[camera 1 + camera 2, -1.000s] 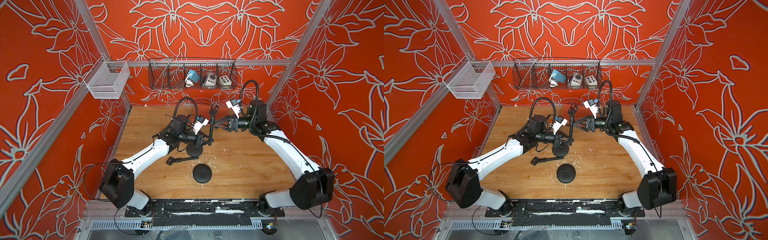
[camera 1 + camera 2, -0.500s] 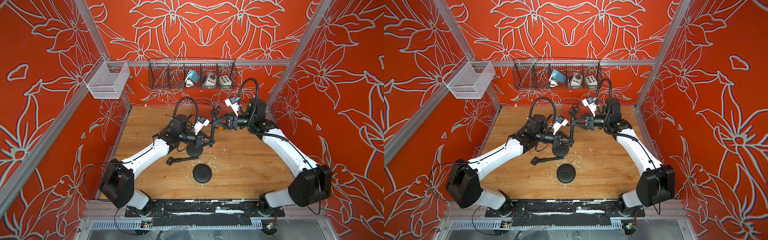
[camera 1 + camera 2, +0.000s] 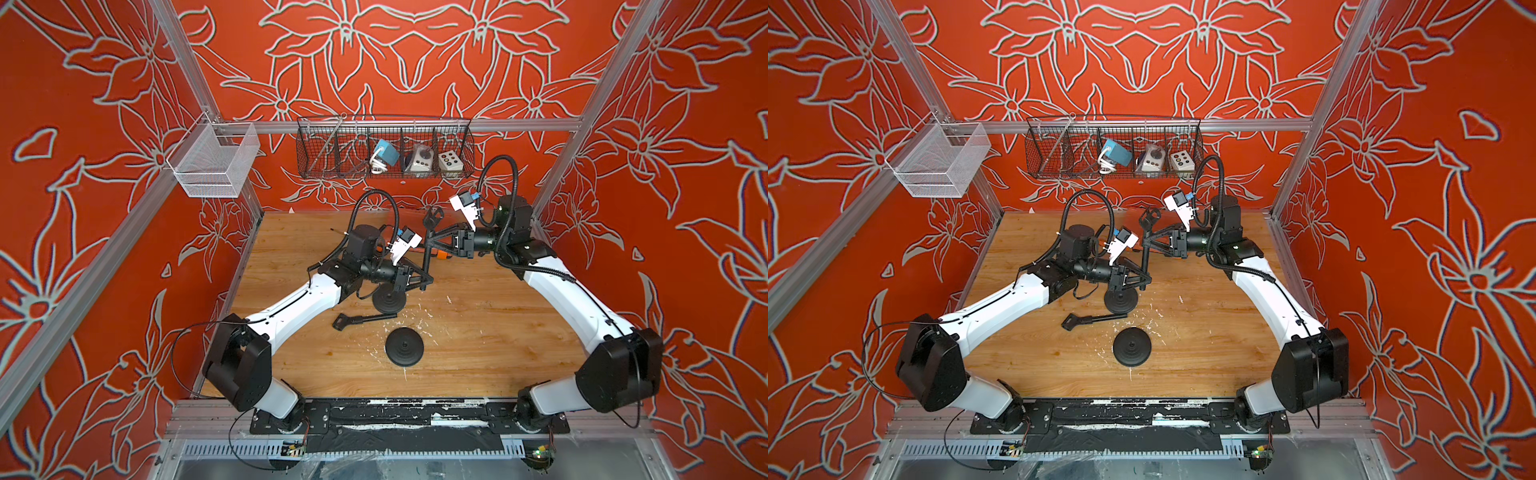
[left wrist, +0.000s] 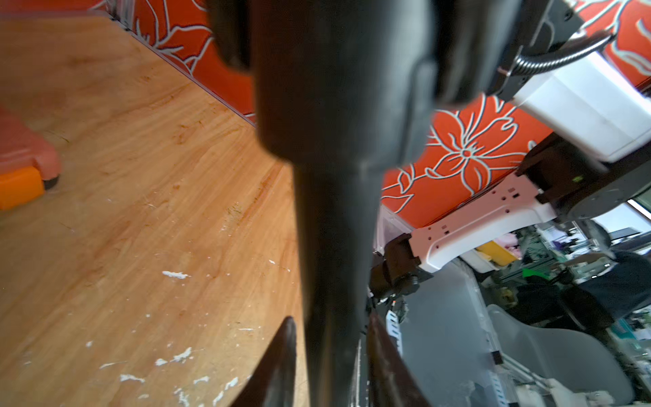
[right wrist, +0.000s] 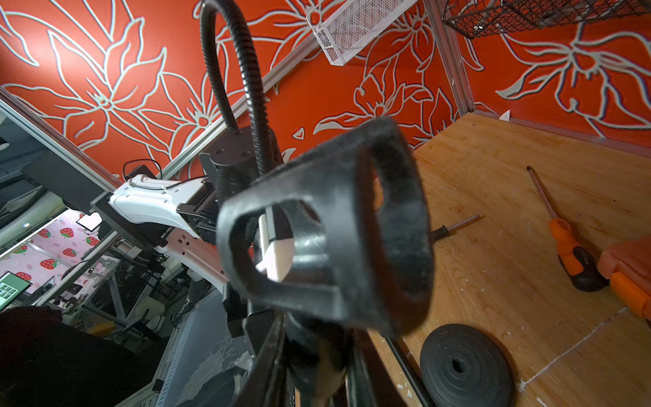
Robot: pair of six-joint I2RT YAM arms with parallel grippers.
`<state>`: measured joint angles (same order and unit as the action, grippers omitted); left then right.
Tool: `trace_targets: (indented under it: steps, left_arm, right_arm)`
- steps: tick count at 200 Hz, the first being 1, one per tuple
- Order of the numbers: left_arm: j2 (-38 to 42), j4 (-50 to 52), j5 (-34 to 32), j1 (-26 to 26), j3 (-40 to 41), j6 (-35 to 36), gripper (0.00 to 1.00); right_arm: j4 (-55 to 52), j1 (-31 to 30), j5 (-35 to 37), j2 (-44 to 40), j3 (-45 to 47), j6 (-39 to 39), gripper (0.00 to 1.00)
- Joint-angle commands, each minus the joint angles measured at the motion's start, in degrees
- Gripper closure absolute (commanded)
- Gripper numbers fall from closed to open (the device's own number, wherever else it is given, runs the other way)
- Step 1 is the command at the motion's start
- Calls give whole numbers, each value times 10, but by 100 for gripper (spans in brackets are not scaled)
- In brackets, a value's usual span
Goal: Assemble a microphone stand
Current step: Pick up the microphone stand pole from the center of the board, then move the microphone stand base to the center of the board.
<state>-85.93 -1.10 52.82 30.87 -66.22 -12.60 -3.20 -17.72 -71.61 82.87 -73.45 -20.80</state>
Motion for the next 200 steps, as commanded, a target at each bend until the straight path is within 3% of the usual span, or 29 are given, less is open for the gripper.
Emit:
trace_targets:
  steps: [1,19,65,114,163,200]
  left_arm:
    - [5,8,-45,3,-10,-1,41]
    - [19,20,-87,1,7,12,34]
    - [63,37,-194,-7,97,5,34]
    - [123,81,-317,-7,182,-56,36]
    - [171,152,-328,8,230,-157,35]
    - [155,219,-306,35,239,-223,35]
  right_arm:
    - [-54,-4,62,-18,-13,74,100]
    - [-48,-5,127,-41,5,98,100]
    - [63,-31,284,-127,131,148,100]
    - [205,-77,328,-175,270,185,100]
    - [174,-103,400,-193,306,200,100]
    - [194,-110,397,-210,340,179,100]
